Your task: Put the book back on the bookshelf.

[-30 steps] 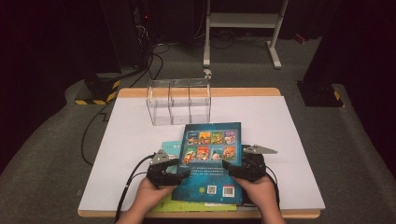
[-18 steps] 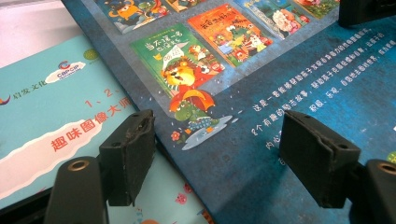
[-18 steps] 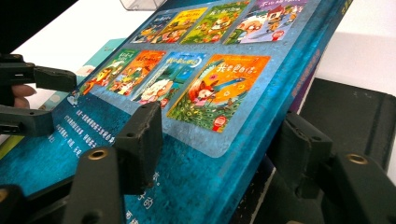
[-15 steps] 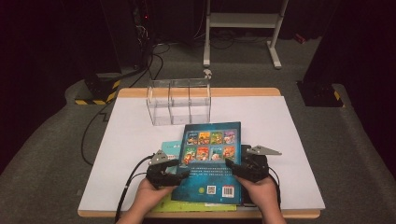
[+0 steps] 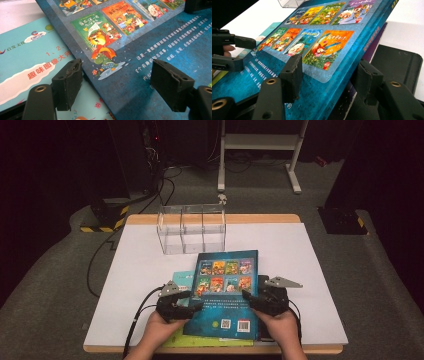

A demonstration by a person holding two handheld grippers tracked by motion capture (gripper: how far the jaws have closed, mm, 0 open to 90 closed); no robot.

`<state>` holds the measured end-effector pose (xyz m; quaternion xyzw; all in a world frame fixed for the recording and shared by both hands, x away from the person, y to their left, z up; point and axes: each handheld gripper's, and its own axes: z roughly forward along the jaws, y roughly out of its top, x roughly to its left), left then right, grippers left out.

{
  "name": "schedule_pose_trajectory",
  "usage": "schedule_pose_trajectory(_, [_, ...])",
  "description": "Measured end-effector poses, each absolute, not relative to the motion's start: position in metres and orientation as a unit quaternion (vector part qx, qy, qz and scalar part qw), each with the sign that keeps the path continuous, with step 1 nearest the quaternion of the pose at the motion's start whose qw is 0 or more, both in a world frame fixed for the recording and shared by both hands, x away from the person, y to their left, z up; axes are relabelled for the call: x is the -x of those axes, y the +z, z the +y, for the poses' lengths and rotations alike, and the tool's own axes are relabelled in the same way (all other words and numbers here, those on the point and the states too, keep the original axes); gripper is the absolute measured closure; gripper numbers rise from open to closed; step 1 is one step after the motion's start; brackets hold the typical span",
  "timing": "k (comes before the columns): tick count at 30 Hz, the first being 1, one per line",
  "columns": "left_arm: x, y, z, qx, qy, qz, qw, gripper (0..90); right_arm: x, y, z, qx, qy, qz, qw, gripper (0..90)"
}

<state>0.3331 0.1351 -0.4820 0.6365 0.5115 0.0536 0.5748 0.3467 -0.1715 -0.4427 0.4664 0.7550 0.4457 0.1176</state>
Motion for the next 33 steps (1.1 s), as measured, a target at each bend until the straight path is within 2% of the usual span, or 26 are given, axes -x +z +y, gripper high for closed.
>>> schedule_pose_trajectory(33, [-0.338,-0.484,0.14,-0.623,0.028,0.52,0.583,16.4,-0.333,-0.436,-0.17,-0.431,0.472,0.753,0.158,47.1])
